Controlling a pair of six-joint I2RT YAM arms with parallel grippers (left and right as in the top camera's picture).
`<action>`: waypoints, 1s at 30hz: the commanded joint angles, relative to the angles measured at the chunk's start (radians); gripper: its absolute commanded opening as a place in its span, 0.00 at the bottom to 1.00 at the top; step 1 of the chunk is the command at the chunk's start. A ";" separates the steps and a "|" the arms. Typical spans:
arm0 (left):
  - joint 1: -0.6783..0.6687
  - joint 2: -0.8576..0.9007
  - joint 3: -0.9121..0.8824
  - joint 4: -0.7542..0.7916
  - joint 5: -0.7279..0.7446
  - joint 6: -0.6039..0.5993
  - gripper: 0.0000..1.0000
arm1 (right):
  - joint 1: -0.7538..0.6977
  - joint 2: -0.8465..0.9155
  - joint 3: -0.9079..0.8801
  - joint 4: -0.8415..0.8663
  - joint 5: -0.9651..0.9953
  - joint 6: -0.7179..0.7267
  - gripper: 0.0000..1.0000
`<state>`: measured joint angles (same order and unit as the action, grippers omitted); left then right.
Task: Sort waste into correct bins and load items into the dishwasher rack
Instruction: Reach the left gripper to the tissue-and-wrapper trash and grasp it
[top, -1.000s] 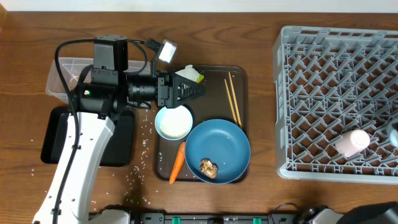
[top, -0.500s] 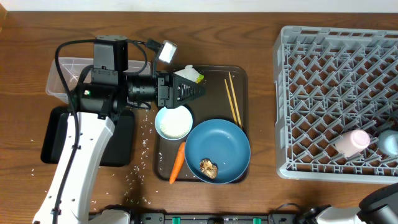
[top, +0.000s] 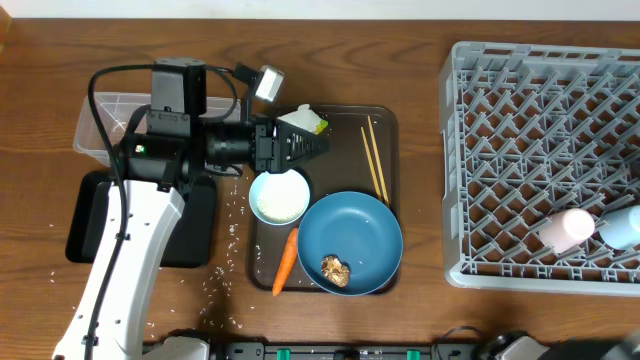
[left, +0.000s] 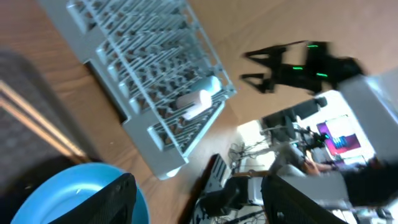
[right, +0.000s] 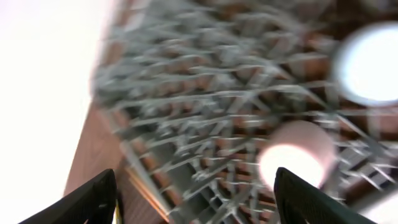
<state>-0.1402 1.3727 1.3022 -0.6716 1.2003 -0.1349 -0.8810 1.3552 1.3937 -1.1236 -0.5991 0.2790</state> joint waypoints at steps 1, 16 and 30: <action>-0.002 -0.003 0.011 -0.050 -0.169 0.000 0.65 | 0.119 -0.119 0.021 0.003 -0.085 -0.115 0.75; -0.039 -0.037 0.011 -0.252 -0.993 0.014 0.65 | 0.720 -0.269 0.021 0.075 0.060 -0.224 0.73; -0.108 0.059 0.011 -0.195 -1.062 0.008 0.65 | 0.963 -0.232 0.018 0.010 0.305 -0.229 0.77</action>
<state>-0.2470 1.4334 1.3022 -0.8665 0.1780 -0.1303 0.0570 1.1057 1.4052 -1.1049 -0.3351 0.0669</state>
